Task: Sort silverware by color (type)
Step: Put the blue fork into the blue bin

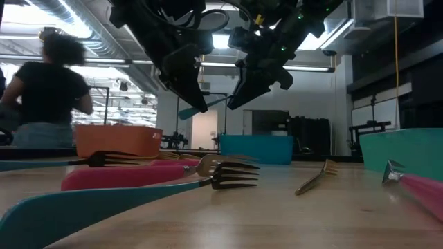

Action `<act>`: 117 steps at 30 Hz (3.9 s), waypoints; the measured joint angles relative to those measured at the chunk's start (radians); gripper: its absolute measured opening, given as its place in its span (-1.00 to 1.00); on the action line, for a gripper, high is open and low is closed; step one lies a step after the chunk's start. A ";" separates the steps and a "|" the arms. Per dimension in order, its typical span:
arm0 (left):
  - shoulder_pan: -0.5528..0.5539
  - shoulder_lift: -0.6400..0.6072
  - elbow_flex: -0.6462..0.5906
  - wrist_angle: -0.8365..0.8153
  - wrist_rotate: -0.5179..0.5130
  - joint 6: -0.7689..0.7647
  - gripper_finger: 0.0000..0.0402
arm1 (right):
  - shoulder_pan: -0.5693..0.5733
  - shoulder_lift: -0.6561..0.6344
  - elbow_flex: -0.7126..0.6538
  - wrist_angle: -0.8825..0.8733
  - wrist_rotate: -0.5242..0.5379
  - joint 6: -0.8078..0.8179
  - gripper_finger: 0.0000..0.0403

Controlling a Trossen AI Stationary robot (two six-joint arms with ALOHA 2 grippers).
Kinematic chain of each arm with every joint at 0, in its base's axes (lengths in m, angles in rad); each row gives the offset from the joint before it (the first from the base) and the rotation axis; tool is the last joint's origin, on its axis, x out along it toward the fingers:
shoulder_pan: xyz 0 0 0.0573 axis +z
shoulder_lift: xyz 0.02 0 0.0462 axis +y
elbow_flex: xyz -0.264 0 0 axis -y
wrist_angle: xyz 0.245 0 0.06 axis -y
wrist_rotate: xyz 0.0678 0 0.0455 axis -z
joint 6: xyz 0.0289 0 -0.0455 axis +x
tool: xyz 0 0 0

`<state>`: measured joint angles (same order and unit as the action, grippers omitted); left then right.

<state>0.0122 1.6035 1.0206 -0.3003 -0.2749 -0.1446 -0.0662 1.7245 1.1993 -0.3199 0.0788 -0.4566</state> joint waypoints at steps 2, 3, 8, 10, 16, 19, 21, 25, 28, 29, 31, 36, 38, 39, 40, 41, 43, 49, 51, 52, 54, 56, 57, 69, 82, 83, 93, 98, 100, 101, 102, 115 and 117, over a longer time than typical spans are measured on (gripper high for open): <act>-0.001 0.000 0.000 -0.004 -0.002 0.000 -0.98 | 0.000 0.000 0.000 0.000 0.000 0.002 -0.94; 0.000 0.000 0.000 -0.005 -0.003 0.000 -0.98 | 0.000 0.000 0.000 0.001 0.000 0.003 -0.96; 0.000 0.000 0.000 -0.006 -0.003 -0.002 -0.98 | 0.000 0.000 0.000 0.001 0.001 0.002 -0.94; 0.000 0.000 0.000 -0.006 -0.003 -0.002 -0.97 | 0.000 0.000 0.000 0.001 0.001 0.002 -0.94; 0.000 -0.001 0.005 0.000 0.001 -0.014 -0.77 | 0.000 0.001 0.000 0.013 0.003 0.003 -0.97; 0.001 -0.003 0.004 -0.009 0.001 -0.013 -0.61 | 0.000 0.001 0.000 0.008 0.005 0.008 -0.96; 0.001 -0.003 0.004 -0.012 0.001 -0.013 -0.53 | 0.000 0.001 0.000 0.005 0.013 0.009 -0.97; 0.001 -0.002 0.030 -0.060 0.000 -0.010 -0.46 | 0.000 0.001 0.000 -0.028 0.070 0.011 -0.98; 0.001 -0.002 0.077 -0.138 0.000 -0.010 -0.46 | 0.000 -0.011 0.000 -0.069 0.129 0.012 -0.96; 0.001 -0.002 0.095 -0.172 0.000 -0.009 -0.46 | 0.000 -0.019 0.000 -0.077 0.145 0.012 -0.96; 0.001 -0.002 0.129 -0.242 -0.002 -0.009 -0.46 | 0.000 -0.037 0.000 -0.114 0.175 0.013 -0.97; 0.001 -0.002 0.210 -0.429 -0.048 -0.009 -0.46 | -0.026 -0.089 0.000 -0.136 0.220 0.013 -0.97; 0.001 -0.002 0.235 -0.488 -0.068 -0.010 -0.46 | -0.059 -0.111 0.000 -0.146 0.221 0.014 -0.95; 0.001 -0.002 0.242 -0.503 -0.076 -0.010 -0.46 | -0.079 -0.122 0.000 -0.147 0.228 0.026 -0.95; 0.001 -0.002 0.244 -0.505 -0.082 -0.010 -0.46 | -0.104 -0.129 0.000 -0.150 0.229 0.043 -0.95; 0.001 -0.002 0.245 -0.506 -0.083 -0.010 -0.46 | -0.129 -0.135 0.000 -0.155 0.234 0.064 -0.95; 0.001 -0.002 0.245 -0.507 -0.082 -0.010 -0.46 | -0.187 -0.140 0.000 -0.153 0.234 0.109 -0.98; 0.001 -0.002 0.245 -0.506 -0.083 -0.010 -0.46 | -0.368 -0.099 0.000 -0.096 0.200 0.255 -0.95; 0.001 -0.002 0.245 -0.499 -0.083 -0.010 -0.46 | -0.408 -0.073 -0.001 -0.062 0.151 0.283 -0.95; 0.001 -0.001 0.245 -0.499 -0.083 -0.010 -0.46 | -0.423 -0.060 -0.001 -0.046 0.120 0.298 -0.96; 0.001 -0.001 0.245 -0.498 -0.083 -0.010 -0.46 | -0.444 -0.032 -0.001 -0.017 0.076 0.324 -0.98; 0.001 -0.001 0.245 -0.498 -0.083 -0.011 -0.46 | -0.453 -0.004 -0.001 -0.010 0.059 0.347 -0.98; 0.001 -0.001 0.245 -0.498 -0.083 -0.011 -0.46 | -0.453 0.007 -0.001 -0.005 0.060 0.355 -0.98; 0.001 -0.001 0.244 -0.498 -0.083 -0.013 -0.46 | -0.451 0.079 -0.001 0.021 0.166 0.453 -0.97; 0.001 -0.001 0.243 -0.496 -0.083 -0.010 -0.46 | -0.451 0.087 -0.001 0.006 0.139 0.478 -0.92; 0.001 -0.001 0.243 -0.496 -0.083 -0.010 -0.46 | -0.451 0.087 -0.001 0.011 0.140 0.478 -0.92; 0.001 -0.001 0.243 -0.496 -0.083 -0.010 -0.46 | -0.428 0.087 -0.001 0.024 0.139 0.478 -0.95; 0.001 0.000 0.243 -0.496 -0.083 -0.010 -0.46 | -0.386 0.087 -0.001 0.024 0.164 0.470 -0.94; 0.000 0.000 0.243 -0.496 -0.083 -0.010 -0.46 | -0.375 0.087 -0.001 0.023 0.183 0.453 -0.96; 0.000 0.000 0.243 -0.496 -0.083 -0.010 -0.46 | -0.376 0.087 -0.001 0.023 0.189 0.452 -0.97; 0.001 0.000 0.243 -0.496 -0.083 -0.010 -0.46 | -0.378 0.087 -0.001 0.022 0.190 0.452 -0.97; 0.001 0.000 0.243 -0.496 -0.083 -0.010 -0.46 | -0.380 0.086 -0.001 -0.041 0.183 0.452 -0.89; 0.001 0.000 0.243 -0.496 -0.083 -0.010 -0.46 | -0.380 0.086 0.000 -0.054 0.182 0.452 -0.89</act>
<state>0.0128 1.6032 1.2633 -0.7959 -0.3580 -0.1547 -0.4458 1.8107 1.1990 -0.3741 0.2610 -0.0050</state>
